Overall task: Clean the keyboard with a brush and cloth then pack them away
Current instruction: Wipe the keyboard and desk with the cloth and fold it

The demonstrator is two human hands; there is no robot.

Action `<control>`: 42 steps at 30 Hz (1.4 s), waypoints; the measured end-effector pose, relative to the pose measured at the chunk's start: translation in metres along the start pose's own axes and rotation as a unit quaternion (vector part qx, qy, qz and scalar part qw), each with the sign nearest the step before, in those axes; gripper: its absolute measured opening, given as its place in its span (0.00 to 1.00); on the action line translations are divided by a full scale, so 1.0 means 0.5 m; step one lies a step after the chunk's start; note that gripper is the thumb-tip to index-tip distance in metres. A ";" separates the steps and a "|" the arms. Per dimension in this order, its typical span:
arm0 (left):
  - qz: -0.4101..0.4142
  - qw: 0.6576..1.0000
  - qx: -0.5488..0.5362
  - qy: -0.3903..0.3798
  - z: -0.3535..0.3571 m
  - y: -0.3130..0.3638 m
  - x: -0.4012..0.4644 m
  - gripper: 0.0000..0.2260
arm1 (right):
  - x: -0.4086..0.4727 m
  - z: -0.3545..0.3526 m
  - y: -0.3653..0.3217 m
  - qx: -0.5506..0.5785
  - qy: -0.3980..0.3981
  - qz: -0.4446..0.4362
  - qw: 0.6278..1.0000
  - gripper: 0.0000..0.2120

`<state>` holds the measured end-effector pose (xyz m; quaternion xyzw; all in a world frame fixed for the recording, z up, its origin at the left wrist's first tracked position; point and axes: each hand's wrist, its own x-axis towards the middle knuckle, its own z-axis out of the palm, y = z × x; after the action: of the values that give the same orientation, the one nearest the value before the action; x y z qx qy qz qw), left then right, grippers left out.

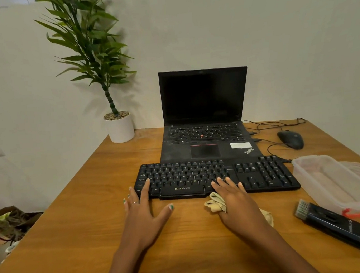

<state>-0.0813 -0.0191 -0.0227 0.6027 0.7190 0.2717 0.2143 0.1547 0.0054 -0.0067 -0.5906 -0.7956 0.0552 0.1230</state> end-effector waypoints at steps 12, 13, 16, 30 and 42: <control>0.017 0.994 0.057 0.089 0.025 0.024 -0.004 0.44 | -0.003 -0.007 0.010 0.076 0.013 -0.011 0.997 0.30; 0.032 0.991 0.057 0.118 0.031 0.038 -0.009 0.43 | -0.007 -0.015 0.014 0.130 0.027 -0.004 0.991 0.27; 0.088 0.987 0.005 0.137 0.051 0.104 -0.038 0.34 | -0.023 -0.051 0.019 0.275 0.080 0.032 0.957 0.16; 0.118 0.863 -0.436 -0.224 0.163 0.344 -0.125 0.12 | -0.114 -0.154 0.061 0.764 0.086 0.146 0.623 0.11; -0.031 0.844 -0.494 -0.207 0.181 0.405 -0.105 0.14 | -0.162 -0.188 0.143 0.689 0.079 0.182 0.697 0.16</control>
<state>0.1378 -0.0332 0.0389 0.4367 0.4468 0.4527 0.6361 0.2676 -0.0562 0.0564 -0.4761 -0.3999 0.5619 0.5456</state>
